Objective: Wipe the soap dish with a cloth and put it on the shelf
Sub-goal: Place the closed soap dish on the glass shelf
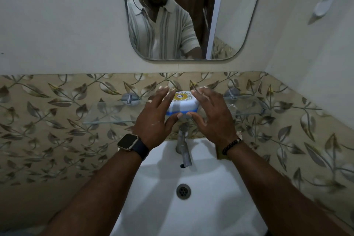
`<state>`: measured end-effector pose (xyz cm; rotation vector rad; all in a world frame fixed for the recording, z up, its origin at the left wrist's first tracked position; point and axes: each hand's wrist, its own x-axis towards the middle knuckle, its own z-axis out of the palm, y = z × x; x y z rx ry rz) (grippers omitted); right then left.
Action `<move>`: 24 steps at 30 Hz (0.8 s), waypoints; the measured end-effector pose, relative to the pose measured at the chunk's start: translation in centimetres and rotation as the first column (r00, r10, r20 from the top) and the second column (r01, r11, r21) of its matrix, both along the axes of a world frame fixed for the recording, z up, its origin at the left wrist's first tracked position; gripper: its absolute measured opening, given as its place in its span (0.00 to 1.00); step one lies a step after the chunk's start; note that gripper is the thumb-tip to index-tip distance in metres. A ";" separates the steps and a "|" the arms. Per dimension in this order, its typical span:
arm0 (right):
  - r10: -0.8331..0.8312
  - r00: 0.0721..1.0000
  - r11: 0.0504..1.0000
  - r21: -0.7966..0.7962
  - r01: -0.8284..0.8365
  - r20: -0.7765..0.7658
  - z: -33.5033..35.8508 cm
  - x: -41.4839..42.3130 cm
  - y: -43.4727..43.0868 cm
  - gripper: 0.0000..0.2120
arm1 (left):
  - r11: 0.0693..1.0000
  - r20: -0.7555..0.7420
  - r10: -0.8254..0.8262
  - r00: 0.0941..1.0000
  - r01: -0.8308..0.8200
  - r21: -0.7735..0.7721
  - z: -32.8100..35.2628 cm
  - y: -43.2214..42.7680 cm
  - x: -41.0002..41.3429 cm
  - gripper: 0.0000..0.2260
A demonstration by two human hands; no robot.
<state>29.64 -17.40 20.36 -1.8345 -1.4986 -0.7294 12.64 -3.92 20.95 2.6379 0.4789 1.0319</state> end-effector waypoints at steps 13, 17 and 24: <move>-0.198 0.980 0.979 0.051 0.198 -0.006 -0.9 -1.3 -9.8 0.40 | 0.978 0.072 -0.039 0.997 0.023 0.209 -0.9 -8.2 1.5 0.28; -0.275 0.961 0.960 -0.055 0.274 -0.024 -3.0 -1.2 -12.8 0.39 | 0.985 0.031 -0.071 0.997 0.065 0.159 -3.6 -11.3 2.6 0.24; -0.362 0.928 0.921 -0.188 0.341 -0.091 -7.2 0.0 -15.7 0.38 | 0.992 -0.176 -0.118 0.977 0.123 0.018 -8.3 -13.8 5.1 0.26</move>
